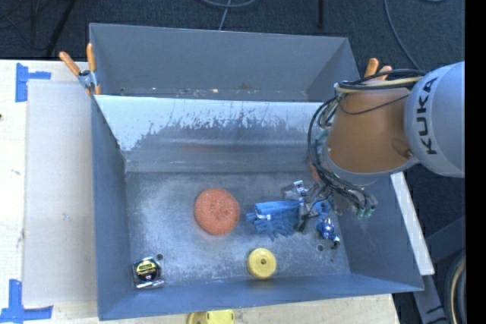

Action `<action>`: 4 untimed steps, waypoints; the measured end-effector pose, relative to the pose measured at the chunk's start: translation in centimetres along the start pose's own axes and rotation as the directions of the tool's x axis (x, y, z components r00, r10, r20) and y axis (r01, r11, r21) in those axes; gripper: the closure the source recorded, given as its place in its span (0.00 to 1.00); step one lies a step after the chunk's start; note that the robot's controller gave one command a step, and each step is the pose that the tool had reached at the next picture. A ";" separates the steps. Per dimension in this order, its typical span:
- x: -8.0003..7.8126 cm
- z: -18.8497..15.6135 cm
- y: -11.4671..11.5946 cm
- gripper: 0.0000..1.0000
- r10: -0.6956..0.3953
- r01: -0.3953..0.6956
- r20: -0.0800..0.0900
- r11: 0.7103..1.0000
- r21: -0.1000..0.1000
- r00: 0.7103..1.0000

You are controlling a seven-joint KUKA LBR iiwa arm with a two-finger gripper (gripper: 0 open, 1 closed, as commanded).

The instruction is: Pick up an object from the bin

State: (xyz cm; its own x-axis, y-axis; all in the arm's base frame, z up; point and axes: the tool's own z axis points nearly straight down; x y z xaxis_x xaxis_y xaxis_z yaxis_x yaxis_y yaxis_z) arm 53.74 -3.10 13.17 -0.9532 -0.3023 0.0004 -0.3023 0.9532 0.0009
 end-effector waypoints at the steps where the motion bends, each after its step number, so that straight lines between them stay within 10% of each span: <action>1: 0.0 0.0 0.0 1.00 -0.001 0.001 0.000 1.000 0.000 1.000; 2: 0.1 -0.1 0.1 1.00 0.000 0.000 -0.002 1.000 -0.001 1.000; 3: -5.7 6.3 -3.5 1.00 -0.417 0.417 0.002 0.909 0.000 0.909; 4: -5.7 6.2 -3.5 1.00 -0.416 0.416 0.002 0.909 0.000 0.909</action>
Offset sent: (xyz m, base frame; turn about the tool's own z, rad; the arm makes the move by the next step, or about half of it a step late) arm -0.0119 0.0222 0.1205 0.0075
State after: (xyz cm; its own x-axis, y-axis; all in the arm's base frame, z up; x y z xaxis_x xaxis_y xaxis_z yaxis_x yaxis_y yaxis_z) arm 60.24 -4.73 6.94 -0.7411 -0.6714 -0.0018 -0.6714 0.7411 0.0011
